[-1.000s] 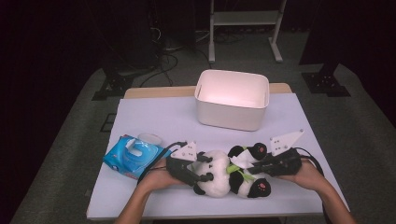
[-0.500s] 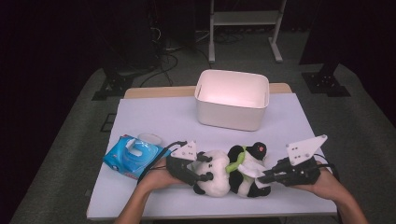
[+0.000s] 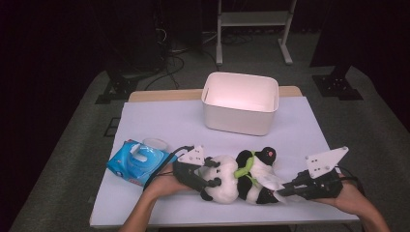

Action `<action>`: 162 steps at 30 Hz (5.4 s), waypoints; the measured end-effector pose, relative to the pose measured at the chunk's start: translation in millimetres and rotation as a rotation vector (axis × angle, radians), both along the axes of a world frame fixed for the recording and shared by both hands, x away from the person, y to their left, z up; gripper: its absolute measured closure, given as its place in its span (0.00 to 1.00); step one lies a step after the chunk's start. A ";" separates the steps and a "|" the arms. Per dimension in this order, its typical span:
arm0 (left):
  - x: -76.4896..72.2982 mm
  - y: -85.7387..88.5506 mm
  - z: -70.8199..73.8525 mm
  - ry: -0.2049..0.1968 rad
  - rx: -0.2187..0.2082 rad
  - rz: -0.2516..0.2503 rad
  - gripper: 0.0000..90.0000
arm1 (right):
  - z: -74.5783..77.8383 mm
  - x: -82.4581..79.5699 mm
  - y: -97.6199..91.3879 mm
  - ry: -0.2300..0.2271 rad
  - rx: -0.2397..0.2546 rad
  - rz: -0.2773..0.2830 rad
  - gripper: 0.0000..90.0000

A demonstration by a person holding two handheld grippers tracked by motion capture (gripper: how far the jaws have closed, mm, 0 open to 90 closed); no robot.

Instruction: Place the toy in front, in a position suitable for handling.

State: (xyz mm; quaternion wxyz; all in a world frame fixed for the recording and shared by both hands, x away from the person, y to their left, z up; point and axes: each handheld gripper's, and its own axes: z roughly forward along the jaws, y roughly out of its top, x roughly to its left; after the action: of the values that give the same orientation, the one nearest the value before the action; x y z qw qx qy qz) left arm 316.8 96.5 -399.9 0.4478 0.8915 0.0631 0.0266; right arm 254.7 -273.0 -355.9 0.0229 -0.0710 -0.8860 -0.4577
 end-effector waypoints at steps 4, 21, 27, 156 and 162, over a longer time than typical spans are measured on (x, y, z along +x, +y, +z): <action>-0.2 0.3 -0.3 0.001 -0.004 0.002 0.38 | -0.3 2.4 23.6 -0.026 -0.010 0.058 0.95; -3.4 -5.4 -1.3 -0.015 -0.013 -0.009 0.38 | -2.2 20.2 69.8 -0.119 -0.121 0.050 0.95; -5.3 -3.1 5.2 -0.035 -0.003 -0.017 0.36 | -12.2 23.4 52.4 -0.093 -0.175 0.004 0.96; -15.2 -30.1 -10.1 -0.033 -0.001 -0.047 0.38 | 6.0 52.4 83.8 -0.004 -0.257 -0.115 0.95; -18.4 -29.4 -9.3 -0.052 0.005 -0.066 0.38 | 6.4 67.7 92.5 -0.017 -0.241 -0.158 0.96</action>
State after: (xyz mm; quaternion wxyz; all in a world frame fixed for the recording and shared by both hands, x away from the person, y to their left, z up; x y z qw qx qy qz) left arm 298.4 67.1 -409.2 0.4478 0.8932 0.0216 0.0352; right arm 322.5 -180.5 -349.5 -0.0296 -0.1389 -0.9264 -0.3489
